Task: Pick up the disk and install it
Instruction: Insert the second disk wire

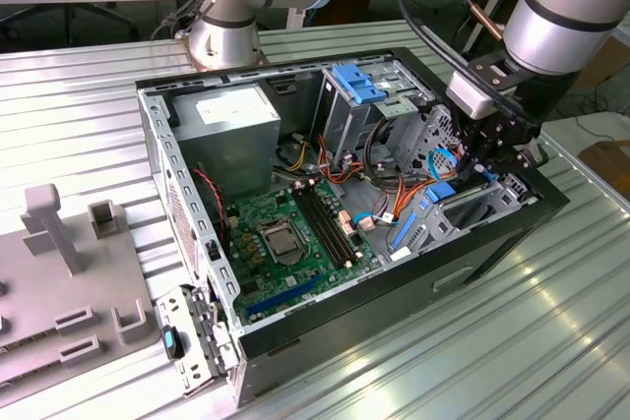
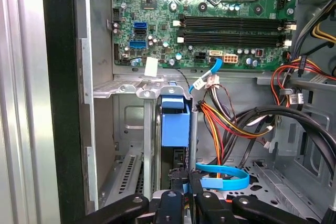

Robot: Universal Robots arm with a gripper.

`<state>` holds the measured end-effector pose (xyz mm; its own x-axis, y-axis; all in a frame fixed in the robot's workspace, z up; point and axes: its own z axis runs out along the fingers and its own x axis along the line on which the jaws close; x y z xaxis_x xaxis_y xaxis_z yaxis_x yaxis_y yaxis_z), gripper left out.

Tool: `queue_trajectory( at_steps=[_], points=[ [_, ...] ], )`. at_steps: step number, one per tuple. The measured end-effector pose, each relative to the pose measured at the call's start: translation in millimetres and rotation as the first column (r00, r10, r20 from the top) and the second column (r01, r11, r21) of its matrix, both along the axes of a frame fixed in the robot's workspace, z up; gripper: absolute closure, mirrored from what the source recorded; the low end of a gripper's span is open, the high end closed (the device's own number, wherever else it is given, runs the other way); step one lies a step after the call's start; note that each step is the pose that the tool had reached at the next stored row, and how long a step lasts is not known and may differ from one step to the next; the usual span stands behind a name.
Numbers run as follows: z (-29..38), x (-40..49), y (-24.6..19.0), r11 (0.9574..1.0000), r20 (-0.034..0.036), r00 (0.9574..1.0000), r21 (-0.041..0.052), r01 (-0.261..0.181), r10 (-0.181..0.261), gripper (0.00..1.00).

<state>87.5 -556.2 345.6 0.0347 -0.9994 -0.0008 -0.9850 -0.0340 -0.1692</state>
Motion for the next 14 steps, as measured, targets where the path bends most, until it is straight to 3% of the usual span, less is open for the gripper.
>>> queue_trajectory(
  at_steps=[4,9,14],
  points=[
    [-0.5,0.3,0.0,1.0000,0.0000,1.0000,-0.0002,0.001,-0.001,0.84],
    [-7.9,0.2,-0.3,1.0000,-0.0001,1.0000,0.0032,0.002,-0.002,0.84],
    [-8.2,0.2,-0.3,1.0000,0.0003,1.0000,0.0044,0.002,-0.002,0.82]
  ],
)
